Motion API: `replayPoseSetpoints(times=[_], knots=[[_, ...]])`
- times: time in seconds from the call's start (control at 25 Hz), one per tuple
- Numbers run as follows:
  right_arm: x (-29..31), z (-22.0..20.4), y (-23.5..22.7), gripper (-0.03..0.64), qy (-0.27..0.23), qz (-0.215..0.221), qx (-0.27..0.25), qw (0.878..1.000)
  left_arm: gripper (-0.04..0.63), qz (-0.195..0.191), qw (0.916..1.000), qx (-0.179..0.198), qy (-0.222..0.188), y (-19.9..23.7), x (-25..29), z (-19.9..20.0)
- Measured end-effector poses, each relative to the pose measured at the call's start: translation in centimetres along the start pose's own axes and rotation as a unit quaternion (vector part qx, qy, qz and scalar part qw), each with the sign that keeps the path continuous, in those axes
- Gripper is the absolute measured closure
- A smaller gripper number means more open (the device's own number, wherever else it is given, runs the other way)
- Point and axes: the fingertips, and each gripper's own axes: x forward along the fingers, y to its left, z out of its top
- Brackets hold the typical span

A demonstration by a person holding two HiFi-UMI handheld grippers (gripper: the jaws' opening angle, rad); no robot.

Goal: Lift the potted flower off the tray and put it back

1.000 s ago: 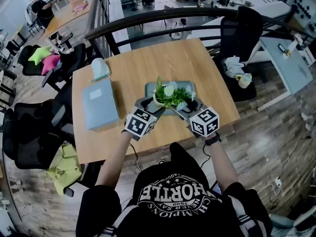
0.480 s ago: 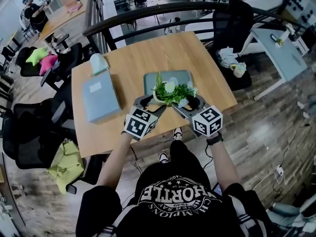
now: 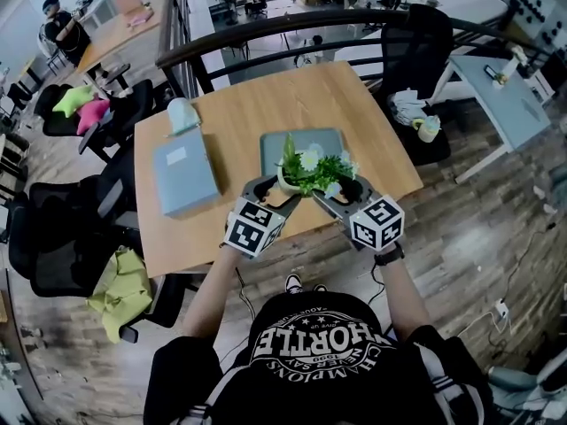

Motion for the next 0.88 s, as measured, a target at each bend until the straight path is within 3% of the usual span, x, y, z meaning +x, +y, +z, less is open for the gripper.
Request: replayPoseSetpoints(times=[0.88], knots=[[-6.3,-1.4,-0.3,0.342,-0.001,-0.003,-0.008,1.000,0.314,0.014,0.9999,0.007,-0.006,-6.4,0.8,0.8]])
